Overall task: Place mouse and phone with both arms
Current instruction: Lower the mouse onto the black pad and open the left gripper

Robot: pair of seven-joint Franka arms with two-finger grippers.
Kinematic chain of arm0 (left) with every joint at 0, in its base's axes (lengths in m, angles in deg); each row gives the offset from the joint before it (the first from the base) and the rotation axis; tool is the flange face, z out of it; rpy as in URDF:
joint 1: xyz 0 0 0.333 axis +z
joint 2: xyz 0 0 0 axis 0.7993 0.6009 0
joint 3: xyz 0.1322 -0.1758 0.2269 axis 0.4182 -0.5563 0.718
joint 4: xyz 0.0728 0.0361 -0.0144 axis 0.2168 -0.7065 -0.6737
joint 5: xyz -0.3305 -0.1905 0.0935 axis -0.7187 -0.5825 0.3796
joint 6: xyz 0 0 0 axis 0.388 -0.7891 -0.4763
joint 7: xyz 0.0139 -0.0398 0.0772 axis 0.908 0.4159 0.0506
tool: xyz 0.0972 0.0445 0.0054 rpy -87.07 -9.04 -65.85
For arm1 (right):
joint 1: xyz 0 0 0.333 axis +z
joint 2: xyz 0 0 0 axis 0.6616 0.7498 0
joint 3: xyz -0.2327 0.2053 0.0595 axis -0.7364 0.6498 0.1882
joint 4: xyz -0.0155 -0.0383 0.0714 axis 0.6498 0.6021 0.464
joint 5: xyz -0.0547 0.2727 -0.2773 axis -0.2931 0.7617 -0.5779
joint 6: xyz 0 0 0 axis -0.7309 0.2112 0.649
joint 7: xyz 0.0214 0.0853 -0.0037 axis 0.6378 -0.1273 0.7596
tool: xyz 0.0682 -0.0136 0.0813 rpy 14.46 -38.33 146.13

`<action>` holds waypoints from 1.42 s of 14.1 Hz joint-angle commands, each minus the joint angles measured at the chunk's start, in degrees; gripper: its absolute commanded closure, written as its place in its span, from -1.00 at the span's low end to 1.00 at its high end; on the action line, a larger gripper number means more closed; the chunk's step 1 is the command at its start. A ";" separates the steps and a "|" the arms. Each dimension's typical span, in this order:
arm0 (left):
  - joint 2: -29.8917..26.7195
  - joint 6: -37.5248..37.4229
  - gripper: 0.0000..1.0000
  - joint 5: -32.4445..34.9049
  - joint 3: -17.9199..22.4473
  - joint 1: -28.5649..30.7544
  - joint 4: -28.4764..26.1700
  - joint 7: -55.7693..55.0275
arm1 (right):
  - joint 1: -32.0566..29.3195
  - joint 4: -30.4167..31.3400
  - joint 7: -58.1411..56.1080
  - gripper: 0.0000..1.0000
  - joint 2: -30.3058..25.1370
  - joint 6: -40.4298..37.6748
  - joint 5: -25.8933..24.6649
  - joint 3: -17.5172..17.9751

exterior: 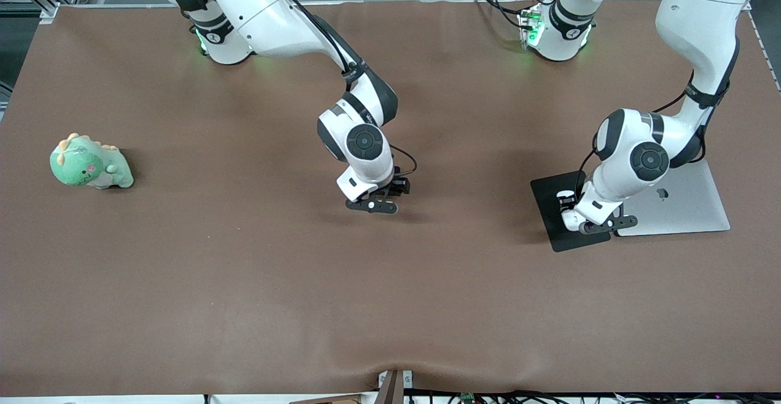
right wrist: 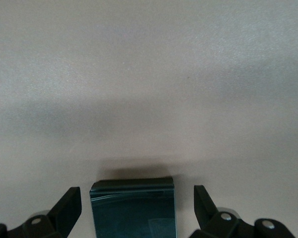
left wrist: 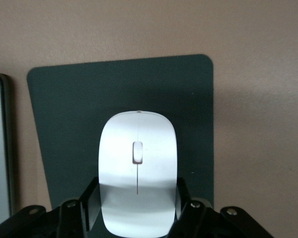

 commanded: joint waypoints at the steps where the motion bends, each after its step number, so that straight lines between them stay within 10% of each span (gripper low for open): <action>1: 0.62 1.72 0.93 3.27 -0.41 1.31 -0.58 0.24 | 1.26 -1.94 3.77 -1.00 2.14 0.35 -1.90 -0.59; 6: 1.76 2.25 0.25 6.63 -0.67 3.78 -0.40 -0.02 | 2.05 -1.85 5.62 -1.00 3.11 1.23 -2.60 -0.59; 9: 1.76 2.25 0.25 6.54 -0.84 3.60 -0.32 -0.90 | 2.40 -1.85 7.20 -1.00 3.12 0.96 -2.69 -0.59; 10: 1.68 2.25 0.04 6.54 -0.93 3.51 -0.23 -0.90 | 2.75 -1.76 7.29 -1.00 3.12 0.96 -2.70 -0.59; 11: 1.50 2.25 -0.69 6.54 -0.93 3.51 -0.14 -0.90 | 2.85 -1.76 7.20 -1.00 3.12 0.96 -2.78 -0.59; 12: 1.15 2.25 -1.00 6.54 -0.93 3.34 -0.14 -0.82 | 2.93 -1.76 7.20 -0.41 3.03 0.96 -3.39 -0.59; 13: 0.71 2.07 -1.00 6.54 -1.28 3.34 -0.05 -0.73 | 2.93 -1.76 7.20 0.51 2.94 0.79 -3.57 -0.59; 14: -0.42 1.81 -1.00 6.28 -2.24 3.51 0.12 -0.73 | 2.93 -1.76 7.12 0.98 2.77 0.79 -3.66 -0.59; 20: -11.76 -17.39 -1.00 5.66 -7.43 3.69 9.49 -0.73 | -4.25 -0.97 5.80 1.00 -6.79 -8.41 -5.24 -0.51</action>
